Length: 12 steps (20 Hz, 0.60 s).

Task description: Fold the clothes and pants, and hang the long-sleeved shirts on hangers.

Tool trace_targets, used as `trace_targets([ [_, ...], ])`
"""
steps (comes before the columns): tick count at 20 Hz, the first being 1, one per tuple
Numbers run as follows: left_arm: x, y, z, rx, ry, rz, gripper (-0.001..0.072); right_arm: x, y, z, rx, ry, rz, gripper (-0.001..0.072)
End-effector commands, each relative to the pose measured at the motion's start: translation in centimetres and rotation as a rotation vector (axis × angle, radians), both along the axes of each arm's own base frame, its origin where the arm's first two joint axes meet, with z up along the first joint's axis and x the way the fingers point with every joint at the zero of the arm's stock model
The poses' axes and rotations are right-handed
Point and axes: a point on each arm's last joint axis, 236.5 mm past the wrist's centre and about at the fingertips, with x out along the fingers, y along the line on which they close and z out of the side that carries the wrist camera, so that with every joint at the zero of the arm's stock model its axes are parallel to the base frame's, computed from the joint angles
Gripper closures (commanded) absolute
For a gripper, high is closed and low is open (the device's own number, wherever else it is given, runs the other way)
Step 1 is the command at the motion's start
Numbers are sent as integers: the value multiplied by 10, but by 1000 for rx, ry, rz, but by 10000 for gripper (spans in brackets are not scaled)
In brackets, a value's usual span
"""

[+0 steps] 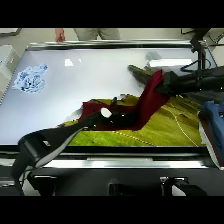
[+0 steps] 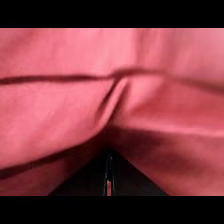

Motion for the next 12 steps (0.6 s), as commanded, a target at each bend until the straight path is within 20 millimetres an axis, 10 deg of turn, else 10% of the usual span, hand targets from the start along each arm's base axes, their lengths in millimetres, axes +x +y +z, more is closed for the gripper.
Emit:
trace_targets([
  [1,1,-40,13,-82,-1,108,683,-8,2,-2,-28,26,-10,677],
  [5,15,-12,18,-45,-122,-109,687,9,12,-1,43,16,-24,678],
  [8,30,72,19,122,-178,-326,687,18,33,3,136,7,18,678],
  [12,63,196,90,369,-323,-371,686,32,89,-17,147,-16,93,677],
])
